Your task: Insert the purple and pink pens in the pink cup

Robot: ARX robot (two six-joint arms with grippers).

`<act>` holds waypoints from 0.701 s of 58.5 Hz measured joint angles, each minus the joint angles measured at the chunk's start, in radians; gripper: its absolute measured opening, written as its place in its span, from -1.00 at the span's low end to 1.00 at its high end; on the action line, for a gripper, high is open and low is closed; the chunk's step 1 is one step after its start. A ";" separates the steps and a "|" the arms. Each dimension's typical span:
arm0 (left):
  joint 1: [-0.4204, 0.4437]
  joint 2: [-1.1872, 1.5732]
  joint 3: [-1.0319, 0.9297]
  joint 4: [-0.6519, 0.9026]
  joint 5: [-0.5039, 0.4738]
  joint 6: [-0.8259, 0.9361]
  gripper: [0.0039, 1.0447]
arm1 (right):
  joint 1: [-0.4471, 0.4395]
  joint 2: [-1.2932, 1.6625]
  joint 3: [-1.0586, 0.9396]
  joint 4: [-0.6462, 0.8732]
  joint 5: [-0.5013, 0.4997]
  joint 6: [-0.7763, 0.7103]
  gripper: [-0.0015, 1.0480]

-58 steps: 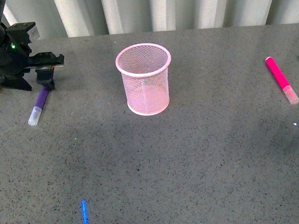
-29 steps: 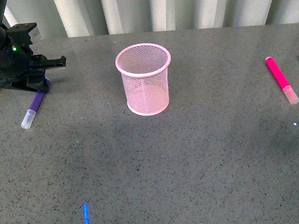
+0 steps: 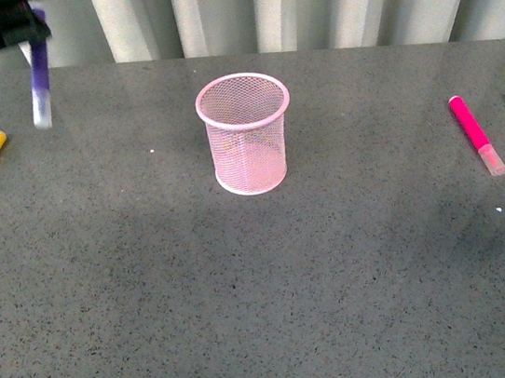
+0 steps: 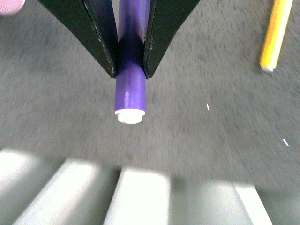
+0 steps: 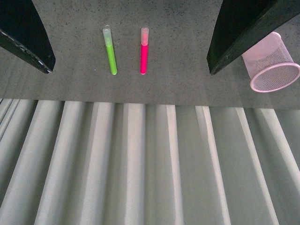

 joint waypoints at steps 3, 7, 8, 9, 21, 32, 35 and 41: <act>-0.014 -0.045 -0.050 0.104 -0.003 -0.018 -0.77 | 0.000 0.000 0.000 0.000 0.000 0.000 0.87; -0.043 -0.100 -0.123 0.253 -0.025 -0.063 -0.77 | 0.000 0.000 0.000 0.000 0.000 0.000 0.87; -0.056 -0.114 -0.146 0.303 -0.035 -0.074 -0.77 | 0.000 0.000 0.000 0.000 0.000 0.000 0.87; -0.078 -0.132 -0.180 0.377 -0.059 -0.090 -0.77 | 0.000 0.000 0.000 0.000 0.000 0.000 0.87; -0.340 -0.097 -0.341 0.877 -0.253 -0.109 -0.77 | 0.000 0.000 0.000 0.000 0.000 0.000 0.87; -0.453 0.029 -0.341 1.019 -0.384 -0.044 -0.77 | 0.000 0.000 0.000 0.000 0.000 0.000 0.87; -0.463 0.060 -0.338 1.025 -0.408 -0.032 -0.77 | 0.000 0.000 0.000 0.000 0.000 0.000 0.87; -0.466 0.104 -0.325 1.025 -0.433 -0.023 -0.77 | 0.000 0.000 0.000 0.000 0.000 0.000 0.87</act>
